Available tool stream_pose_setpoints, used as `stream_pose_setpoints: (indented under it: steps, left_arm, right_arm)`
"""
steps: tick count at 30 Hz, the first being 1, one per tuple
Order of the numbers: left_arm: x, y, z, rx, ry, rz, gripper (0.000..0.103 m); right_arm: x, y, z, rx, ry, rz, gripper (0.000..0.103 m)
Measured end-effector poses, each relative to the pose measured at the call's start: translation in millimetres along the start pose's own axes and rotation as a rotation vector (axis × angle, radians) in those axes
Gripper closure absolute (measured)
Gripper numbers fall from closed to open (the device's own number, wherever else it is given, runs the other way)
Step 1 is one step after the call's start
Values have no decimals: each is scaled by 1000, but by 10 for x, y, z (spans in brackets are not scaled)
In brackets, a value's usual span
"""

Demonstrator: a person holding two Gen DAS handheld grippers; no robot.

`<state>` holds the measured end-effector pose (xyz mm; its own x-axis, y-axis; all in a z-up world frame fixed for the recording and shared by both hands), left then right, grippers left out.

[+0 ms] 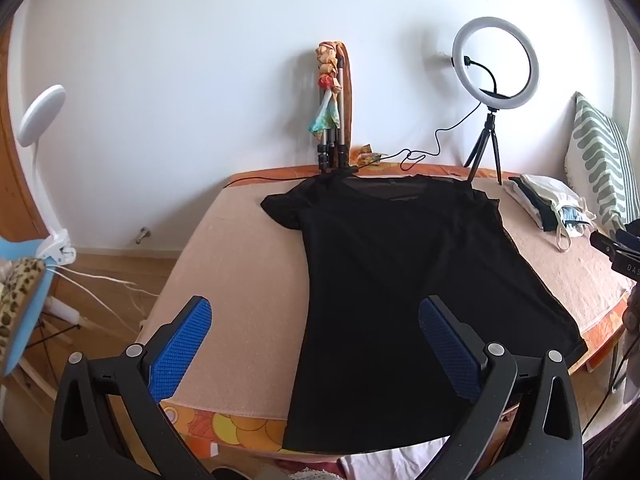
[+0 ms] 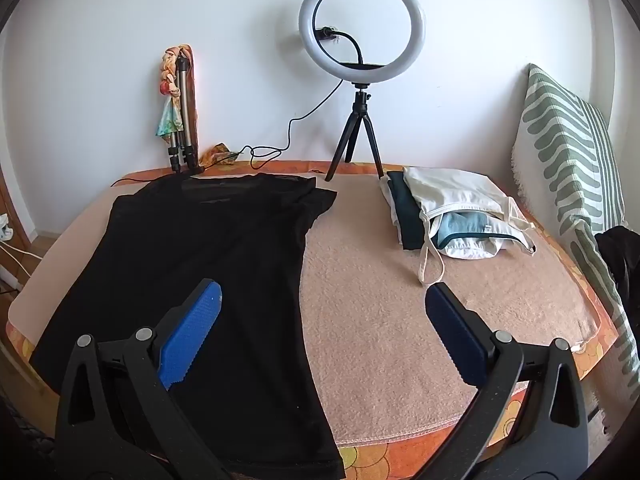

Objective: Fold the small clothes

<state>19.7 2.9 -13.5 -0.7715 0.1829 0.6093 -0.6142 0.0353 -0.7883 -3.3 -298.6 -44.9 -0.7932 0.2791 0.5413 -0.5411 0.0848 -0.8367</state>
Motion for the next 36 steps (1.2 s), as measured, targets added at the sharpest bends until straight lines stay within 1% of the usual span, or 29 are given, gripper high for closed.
stream_pose_setpoints:
  steps: [1,3,5,19,27,36]
  left_arm:
    - [18,-41,-14,3,-8,9,0]
    - [-38,-136,17,-7,-22,-11,0]
    - [26,-8,-40,9,-9,33,0]
    - [123,-36,-19,5,-7,42,0]
    - [124,-54,-21,5,-6,41,0]
    - [135,-39,-16,6,-5,43,0]
  right_arm:
    - [0,0,-2,-1,0,4,0]
    - [-3,1,-7,0,0,3,0]
    - [-2,0,-10,-3,-4,4,0]
    - [-10,6,0,-1,5,-1,0]
    - [33,-21,6,2,5,-3,0]
    - [-13,5,-15,1,6,-4,0]
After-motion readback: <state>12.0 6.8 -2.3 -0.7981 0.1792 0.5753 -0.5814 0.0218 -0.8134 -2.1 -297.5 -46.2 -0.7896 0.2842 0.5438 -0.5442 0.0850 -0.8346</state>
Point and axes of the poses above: each gripper's, at about its wrist camera, not at the fingertips, and x roughly against the way its jaws point, z to its right, y to its underside, the point moved 2 cm from there along -x, roughly the way its jaws point, and after that the axes turned 10 degrees about y, right-handed, at the moved point
